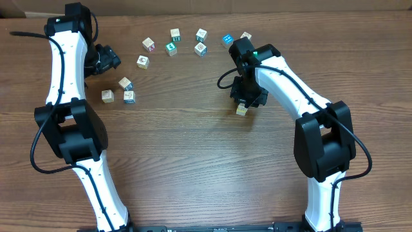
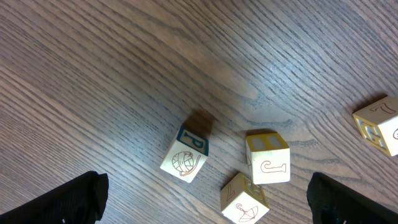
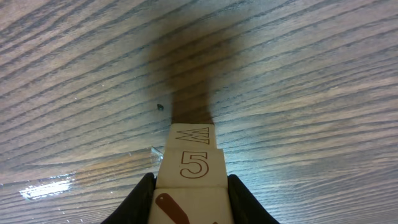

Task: Form a tower
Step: 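Lower the 3 block onto the hammer block and align it, then open the right gripper and raise it away from the tower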

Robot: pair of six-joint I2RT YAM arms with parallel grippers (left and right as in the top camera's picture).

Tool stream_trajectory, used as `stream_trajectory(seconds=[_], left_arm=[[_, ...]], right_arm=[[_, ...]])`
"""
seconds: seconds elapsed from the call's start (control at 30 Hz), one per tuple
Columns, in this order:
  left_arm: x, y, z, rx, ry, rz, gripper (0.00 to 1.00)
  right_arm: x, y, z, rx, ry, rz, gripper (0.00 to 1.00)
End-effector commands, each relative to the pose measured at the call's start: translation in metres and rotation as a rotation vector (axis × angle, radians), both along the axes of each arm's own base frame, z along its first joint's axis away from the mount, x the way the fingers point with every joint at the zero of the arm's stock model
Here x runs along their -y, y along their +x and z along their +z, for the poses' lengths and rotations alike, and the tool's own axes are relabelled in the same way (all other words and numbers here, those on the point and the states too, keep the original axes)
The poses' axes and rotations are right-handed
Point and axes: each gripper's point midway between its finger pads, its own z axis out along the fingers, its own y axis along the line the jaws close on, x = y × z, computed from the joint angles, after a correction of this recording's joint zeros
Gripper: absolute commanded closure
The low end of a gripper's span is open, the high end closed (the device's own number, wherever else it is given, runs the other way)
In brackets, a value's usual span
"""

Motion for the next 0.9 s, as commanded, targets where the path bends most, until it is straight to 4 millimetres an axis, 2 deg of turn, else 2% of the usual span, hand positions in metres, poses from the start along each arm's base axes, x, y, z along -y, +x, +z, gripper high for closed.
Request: stream_trajectory(seconds=[0.0, 0.6, 0.77, 0.87], left_arm=[[0.0008, 0.0040, 0.0006, 0.004, 0.009, -0.027, 0.00], [0.0009, 0.0040, 0.0006, 0.004, 0.008, -0.027, 0.00], [0.0008, 0.0040, 0.0006, 0.004, 0.009, -0.027, 0.01], [0.0008, 0.0040, 0.0006, 0.004, 0.009, -0.027, 0.00]], right_arm=[[-0.0020, -0.0003, -0.0060, -0.004, -0.002, 0.033, 0.78], [-0.0023, 0.0017, -0.0059, 0.005, -0.004, 0.074, 0.77], [-0.0023, 0.0015, -0.0059, 0.004, -0.003, 0.073, 0.69], [-0.0028, 0.0013, -0.0059, 0.003, 0.000, 0.073, 0.58]])
